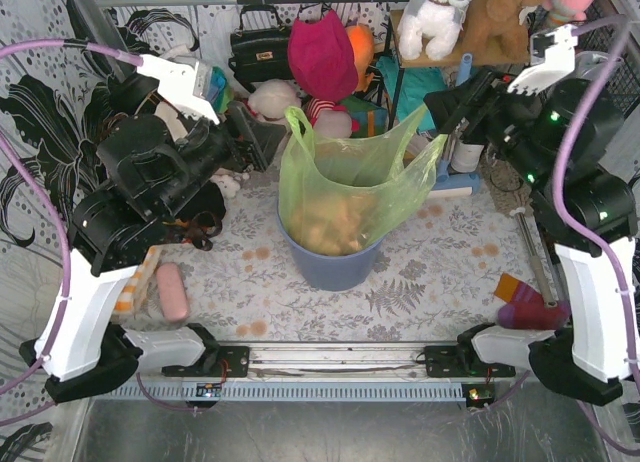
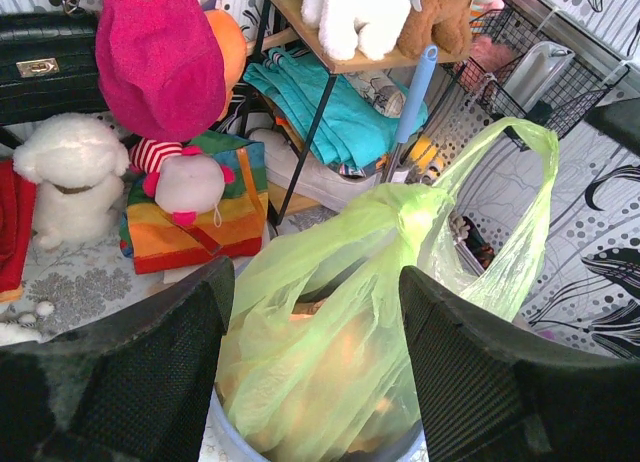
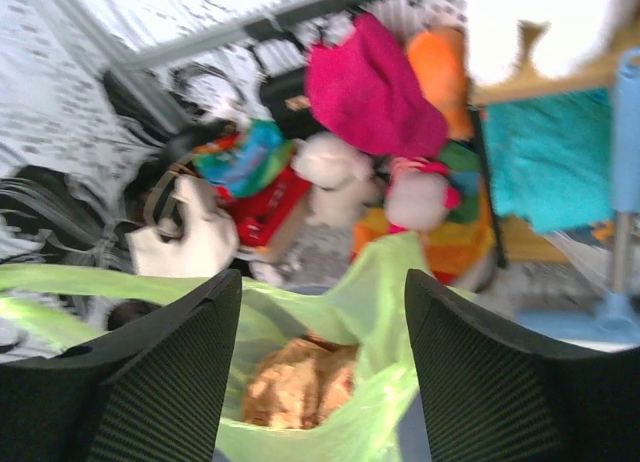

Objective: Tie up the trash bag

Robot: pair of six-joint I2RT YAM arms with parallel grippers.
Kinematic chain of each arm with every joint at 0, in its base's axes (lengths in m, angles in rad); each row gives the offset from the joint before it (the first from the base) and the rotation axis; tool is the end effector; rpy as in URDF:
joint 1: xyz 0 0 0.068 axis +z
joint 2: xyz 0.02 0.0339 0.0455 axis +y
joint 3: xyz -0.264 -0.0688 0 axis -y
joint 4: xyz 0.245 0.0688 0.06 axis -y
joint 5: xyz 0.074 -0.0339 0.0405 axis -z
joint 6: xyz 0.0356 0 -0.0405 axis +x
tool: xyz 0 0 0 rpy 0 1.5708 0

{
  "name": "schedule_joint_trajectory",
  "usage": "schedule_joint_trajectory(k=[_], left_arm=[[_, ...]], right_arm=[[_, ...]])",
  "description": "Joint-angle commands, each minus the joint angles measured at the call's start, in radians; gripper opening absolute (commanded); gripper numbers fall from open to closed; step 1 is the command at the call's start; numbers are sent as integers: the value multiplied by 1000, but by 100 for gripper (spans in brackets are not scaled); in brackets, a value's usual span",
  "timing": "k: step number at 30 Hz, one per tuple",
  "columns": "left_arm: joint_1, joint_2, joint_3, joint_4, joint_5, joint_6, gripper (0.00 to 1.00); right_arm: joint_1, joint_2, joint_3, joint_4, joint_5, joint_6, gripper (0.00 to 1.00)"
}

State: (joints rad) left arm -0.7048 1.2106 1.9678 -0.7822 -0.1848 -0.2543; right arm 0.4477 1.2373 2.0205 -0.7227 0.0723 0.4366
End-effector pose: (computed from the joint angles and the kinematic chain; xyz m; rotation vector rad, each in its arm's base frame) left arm 0.1358 -0.1069 0.5697 0.2193 1.6130 -0.5962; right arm 0.1581 0.0731 0.5850 0.0508 1.5451 0.6518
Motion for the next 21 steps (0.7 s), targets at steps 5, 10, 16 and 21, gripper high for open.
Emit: schedule_joint_trajectory(k=[5,10,16,21], left_arm=[[5,-44,-26,45,15,-25,76],[5,-85,-70,98,63,-73,78],[5,-160,-236,342,227,-150,80],[5,-132,-292,445,336,-181,82]], right_arm=[[2,-134,-129,10,86,150,82],[1,-239,-402,133,18,227,94],[1,-304,-598,392,-168,298,95],[1,-296,-657,633,-340,357,89]])
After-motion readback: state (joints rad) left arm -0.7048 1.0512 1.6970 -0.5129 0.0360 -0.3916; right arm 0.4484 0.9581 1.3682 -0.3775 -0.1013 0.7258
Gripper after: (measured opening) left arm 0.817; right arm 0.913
